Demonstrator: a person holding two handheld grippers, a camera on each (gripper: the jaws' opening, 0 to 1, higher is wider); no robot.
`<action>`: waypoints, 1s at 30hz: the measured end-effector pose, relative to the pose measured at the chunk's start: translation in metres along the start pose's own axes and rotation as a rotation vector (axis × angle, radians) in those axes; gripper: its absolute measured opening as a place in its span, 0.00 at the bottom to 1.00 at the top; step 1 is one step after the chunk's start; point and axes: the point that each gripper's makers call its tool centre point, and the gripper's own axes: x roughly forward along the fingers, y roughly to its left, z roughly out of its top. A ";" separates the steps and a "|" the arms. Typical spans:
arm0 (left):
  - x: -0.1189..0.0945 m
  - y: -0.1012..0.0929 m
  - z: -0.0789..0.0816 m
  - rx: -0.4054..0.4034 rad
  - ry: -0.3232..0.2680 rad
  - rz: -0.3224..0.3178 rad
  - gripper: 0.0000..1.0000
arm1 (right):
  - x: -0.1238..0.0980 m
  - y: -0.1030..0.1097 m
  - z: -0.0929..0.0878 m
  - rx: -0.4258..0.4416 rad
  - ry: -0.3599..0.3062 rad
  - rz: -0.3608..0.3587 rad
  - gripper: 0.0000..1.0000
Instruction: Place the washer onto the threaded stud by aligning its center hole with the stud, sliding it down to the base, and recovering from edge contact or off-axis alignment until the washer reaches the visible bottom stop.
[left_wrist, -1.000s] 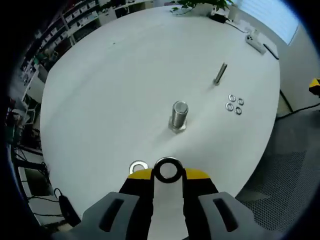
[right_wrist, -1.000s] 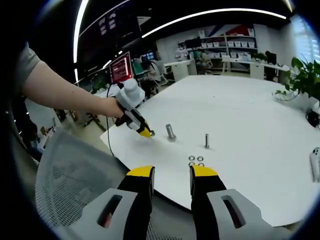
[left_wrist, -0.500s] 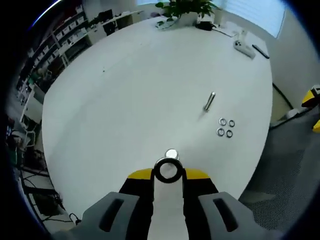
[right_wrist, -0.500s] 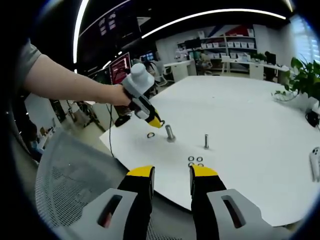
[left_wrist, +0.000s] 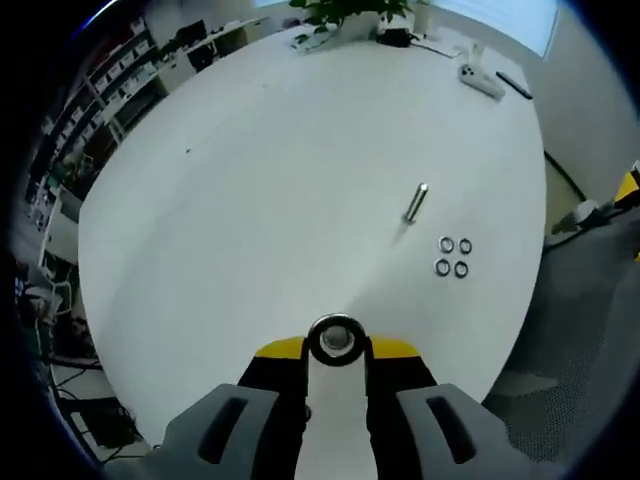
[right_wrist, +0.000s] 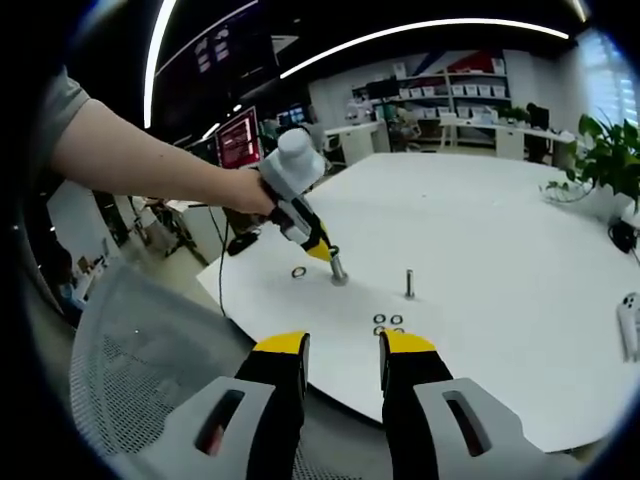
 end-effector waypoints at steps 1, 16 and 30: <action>0.001 0.000 0.000 0.001 0.000 0.000 0.19 | 0.000 0.000 0.000 0.000 0.000 0.000 0.31; 0.031 -0.002 -0.007 0.072 0.072 -0.008 0.19 | -0.001 -0.006 0.001 0.016 -0.006 -0.029 0.30; 0.050 -0.007 -0.019 0.064 0.103 -0.022 0.20 | -0.002 -0.009 -0.001 0.013 0.003 -0.045 0.29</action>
